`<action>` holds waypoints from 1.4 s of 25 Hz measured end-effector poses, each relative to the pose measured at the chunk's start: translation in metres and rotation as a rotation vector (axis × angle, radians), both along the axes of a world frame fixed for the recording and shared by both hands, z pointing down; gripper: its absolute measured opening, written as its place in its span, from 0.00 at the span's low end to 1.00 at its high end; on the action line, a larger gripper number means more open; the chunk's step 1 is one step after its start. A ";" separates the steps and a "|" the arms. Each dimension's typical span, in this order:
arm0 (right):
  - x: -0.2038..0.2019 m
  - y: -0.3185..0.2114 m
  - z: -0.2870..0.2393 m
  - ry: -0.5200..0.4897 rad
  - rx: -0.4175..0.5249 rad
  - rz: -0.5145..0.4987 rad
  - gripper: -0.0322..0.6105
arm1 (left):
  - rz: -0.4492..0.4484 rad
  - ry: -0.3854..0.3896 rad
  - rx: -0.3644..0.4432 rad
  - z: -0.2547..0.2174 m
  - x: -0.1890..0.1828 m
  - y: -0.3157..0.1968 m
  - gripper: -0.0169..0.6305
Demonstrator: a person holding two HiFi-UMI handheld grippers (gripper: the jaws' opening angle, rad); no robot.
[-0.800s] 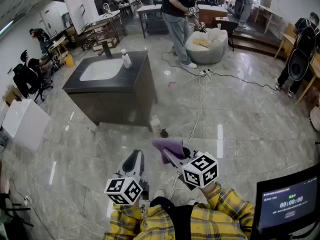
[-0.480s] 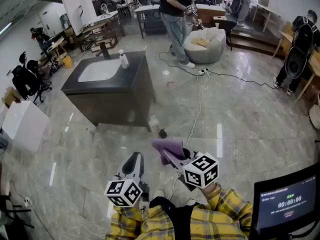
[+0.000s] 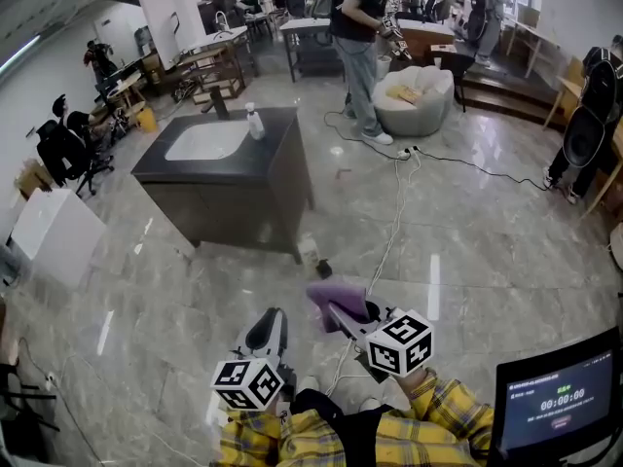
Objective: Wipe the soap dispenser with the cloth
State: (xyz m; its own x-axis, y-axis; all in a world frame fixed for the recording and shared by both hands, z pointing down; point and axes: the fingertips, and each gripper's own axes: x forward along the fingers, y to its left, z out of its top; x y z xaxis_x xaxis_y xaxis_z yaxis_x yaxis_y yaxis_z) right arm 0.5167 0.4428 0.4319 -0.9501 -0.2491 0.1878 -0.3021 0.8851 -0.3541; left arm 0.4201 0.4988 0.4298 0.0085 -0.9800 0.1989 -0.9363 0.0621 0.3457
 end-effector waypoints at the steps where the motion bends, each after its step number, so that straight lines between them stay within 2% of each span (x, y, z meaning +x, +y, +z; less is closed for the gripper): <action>1: 0.001 0.000 0.002 -0.001 0.000 0.000 0.12 | 0.000 -0.001 0.002 0.001 0.001 0.001 0.10; 8: 0.005 -0.006 0.003 -0.003 -0.008 -0.010 0.12 | -0.019 0.000 -0.004 0.002 0.005 0.000 0.10; 15: -0.027 -0.010 -0.003 -0.003 0.004 -0.007 0.12 | -0.032 0.003 -0.003 -0.003 -0.029 -0.003 0.10; 21: -0.068 -0.024 0.006 -0.002 0.015 -0.008 0.12 | -0.035 0.008 0.005 0.008 -0.074 -0.020 0.10; 26: -0.103 -0.029 -0.004 0.004 0.007 -0.002 0.12 | 0.001 0.016 0.003 -0.003 -0.097 -0.030 0.10; 35: -0.183 -0.044 0.004 0.019 0.002 0.003 0.12 | 0.039 0.035 -0.005 0.003 -0.170 -0.045 0.10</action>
State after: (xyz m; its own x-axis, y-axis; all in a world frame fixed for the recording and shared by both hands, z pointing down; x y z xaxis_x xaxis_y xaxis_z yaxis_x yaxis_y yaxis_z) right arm 0.3338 0.3987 0.4358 -0.9456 -0.2522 0.2056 -0.3113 0.8848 -0.3468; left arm 0.2504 0.4542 0.4330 0.0539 -0.9777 0.2031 -0.9253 0.0276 0.3783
